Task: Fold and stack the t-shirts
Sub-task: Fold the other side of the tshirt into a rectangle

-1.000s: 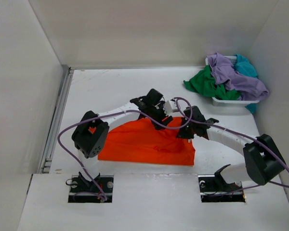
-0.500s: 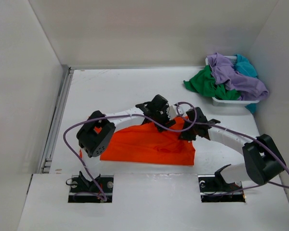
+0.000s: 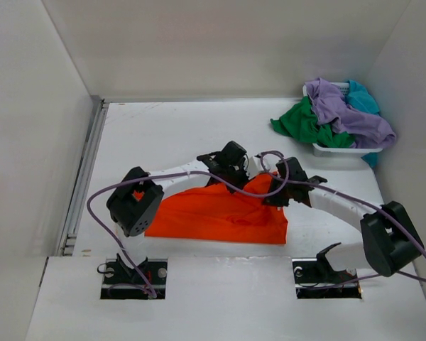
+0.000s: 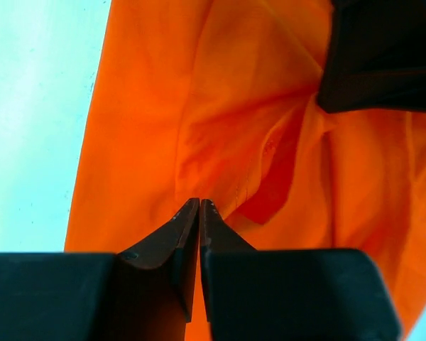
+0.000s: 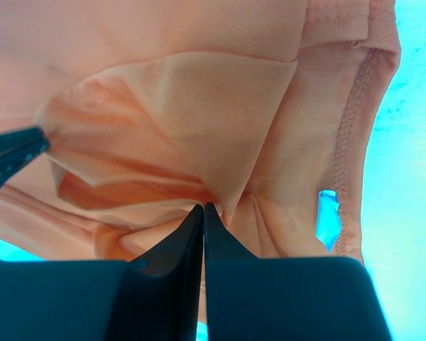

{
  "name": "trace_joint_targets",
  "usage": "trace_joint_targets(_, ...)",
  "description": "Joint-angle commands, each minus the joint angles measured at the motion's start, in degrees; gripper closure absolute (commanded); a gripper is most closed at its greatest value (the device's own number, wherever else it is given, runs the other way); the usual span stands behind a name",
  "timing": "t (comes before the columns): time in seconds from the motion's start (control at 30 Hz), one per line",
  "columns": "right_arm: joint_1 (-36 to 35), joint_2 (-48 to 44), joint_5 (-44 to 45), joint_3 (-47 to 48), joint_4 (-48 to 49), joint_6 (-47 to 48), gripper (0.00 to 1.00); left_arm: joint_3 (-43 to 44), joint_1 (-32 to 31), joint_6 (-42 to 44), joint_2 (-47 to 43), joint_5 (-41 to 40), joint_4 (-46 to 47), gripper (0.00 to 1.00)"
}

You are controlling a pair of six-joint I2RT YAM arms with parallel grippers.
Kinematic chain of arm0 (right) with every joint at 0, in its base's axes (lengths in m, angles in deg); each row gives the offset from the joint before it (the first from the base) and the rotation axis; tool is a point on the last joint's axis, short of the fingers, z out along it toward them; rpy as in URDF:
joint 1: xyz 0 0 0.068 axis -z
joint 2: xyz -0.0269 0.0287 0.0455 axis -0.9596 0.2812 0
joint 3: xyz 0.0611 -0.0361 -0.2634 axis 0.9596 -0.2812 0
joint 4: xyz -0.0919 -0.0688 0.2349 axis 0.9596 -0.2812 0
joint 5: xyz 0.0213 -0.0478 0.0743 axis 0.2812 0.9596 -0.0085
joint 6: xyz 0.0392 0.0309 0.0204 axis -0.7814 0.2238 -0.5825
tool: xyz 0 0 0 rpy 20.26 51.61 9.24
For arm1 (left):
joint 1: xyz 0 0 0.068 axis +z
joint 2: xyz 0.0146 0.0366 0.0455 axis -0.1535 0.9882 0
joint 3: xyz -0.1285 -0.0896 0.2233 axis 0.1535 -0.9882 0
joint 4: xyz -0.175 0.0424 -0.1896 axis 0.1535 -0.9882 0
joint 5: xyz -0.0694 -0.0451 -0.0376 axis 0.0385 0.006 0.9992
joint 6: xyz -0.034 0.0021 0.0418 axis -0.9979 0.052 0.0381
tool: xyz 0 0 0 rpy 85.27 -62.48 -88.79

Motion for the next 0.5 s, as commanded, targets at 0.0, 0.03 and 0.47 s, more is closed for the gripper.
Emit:
trace_joint_targets(0.0,1.08,-3.31,-0.31,0.77,2.55,0.21,0.95,-1.25,-1.14,-0.11,-5.73,2.42,-3.02,0.97)
trace_joint_targets(0.03,1.08,-3.84,-0.31,0.59,2.55,0.38,0.95,-1.51,-1.06,-0.11,-6.26,2.51,-3.46,0.97)
trace_joint_targets(0.47,1.25,-4.81,-0.67,-0.11,2.02,0.65,0.95,0.33,2.89,-7.3,-7.58,9.44,-2.06,0.9)
